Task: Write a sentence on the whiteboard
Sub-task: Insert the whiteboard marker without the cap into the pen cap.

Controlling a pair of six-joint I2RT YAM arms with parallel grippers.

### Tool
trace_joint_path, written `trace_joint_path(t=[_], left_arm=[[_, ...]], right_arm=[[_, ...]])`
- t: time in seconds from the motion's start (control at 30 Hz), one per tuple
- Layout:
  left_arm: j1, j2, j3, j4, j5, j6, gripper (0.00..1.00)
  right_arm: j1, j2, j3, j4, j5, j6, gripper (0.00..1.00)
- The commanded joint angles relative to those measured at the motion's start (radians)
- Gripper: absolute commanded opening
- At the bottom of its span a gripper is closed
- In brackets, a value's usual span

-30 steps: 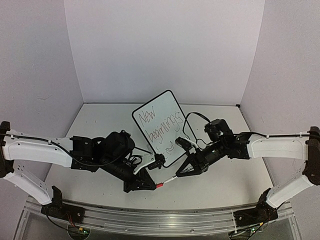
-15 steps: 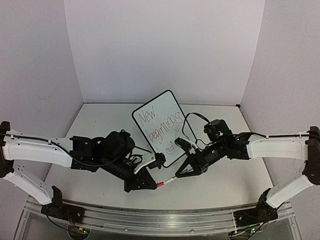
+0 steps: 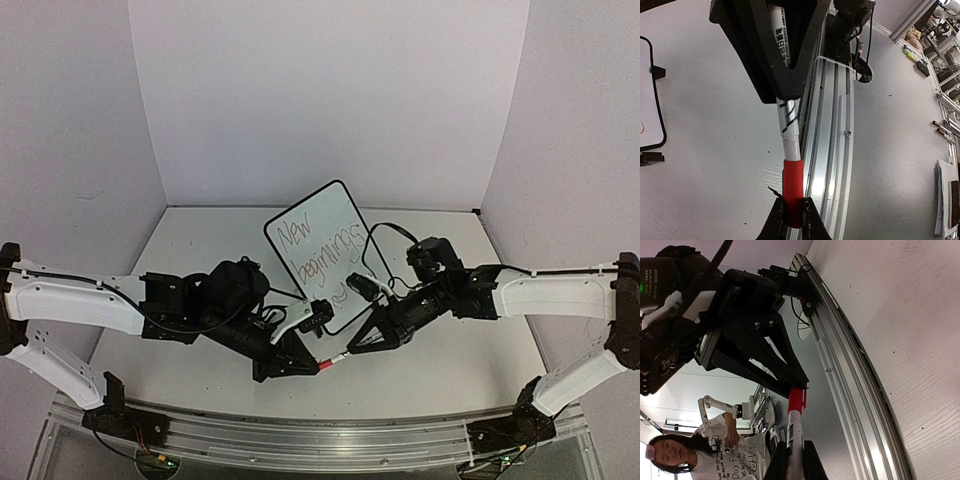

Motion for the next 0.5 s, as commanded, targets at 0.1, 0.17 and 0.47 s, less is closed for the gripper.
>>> trace_joint_path(t=[0.1,0.17,0.47], left_arm=[[-0.003,0.007,0.045,0.168,-0.05,-0.04,0.0],[-0.003,0.011,0.052,0.181,-0.06,-0.04,0.0],[-0.003,0.049,0.12,0.186,-0.096,-0.006,0.0]], right_arm=[[0.022,0.002,0.044,0.056,-0.001,0.016,0.0],[0.03,0.004,0.041,0.055,0.002,0.017,0.0],[0.063,0.021,0.038,0.055,0.028,0.002,0.0]])
